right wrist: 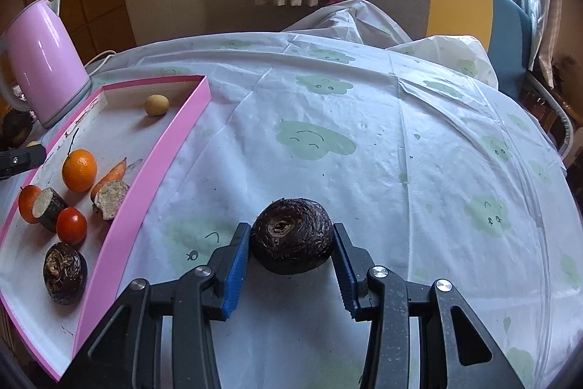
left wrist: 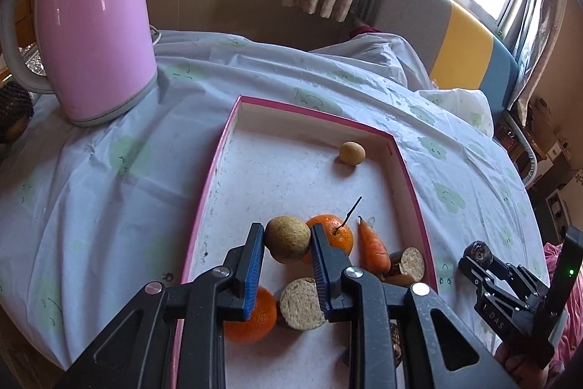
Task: Organize fruits
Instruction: 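Carry the tan ball into the tray and open the left tool, then carry the dark taro into the tray and open the right tool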
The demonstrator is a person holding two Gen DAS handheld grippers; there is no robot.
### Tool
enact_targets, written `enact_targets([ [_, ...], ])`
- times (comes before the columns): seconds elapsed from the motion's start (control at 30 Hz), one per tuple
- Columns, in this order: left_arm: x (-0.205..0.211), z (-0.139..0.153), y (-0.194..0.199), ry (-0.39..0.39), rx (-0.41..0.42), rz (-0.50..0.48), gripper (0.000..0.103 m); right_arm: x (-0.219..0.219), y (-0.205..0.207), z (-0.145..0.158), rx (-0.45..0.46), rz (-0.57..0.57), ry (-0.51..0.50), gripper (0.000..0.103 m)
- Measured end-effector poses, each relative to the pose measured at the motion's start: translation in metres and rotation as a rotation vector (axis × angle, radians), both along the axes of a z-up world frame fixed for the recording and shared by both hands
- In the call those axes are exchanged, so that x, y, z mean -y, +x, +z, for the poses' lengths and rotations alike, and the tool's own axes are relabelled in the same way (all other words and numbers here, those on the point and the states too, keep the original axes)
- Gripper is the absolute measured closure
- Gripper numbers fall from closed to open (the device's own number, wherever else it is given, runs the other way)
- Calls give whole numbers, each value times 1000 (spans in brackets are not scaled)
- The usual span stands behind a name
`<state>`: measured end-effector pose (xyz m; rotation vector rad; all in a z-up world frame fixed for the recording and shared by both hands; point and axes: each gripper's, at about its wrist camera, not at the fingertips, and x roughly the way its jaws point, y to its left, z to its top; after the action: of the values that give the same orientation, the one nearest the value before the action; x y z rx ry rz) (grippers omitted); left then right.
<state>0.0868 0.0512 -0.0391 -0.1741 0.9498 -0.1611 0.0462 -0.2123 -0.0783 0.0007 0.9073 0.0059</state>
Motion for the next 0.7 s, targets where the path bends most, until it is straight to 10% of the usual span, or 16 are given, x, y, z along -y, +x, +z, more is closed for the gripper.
enact_targets([
  [0.7, 12, 10, -31, 64, 46, 11, 63, -5, -8, -12, 48, 17, -35, 58],
])
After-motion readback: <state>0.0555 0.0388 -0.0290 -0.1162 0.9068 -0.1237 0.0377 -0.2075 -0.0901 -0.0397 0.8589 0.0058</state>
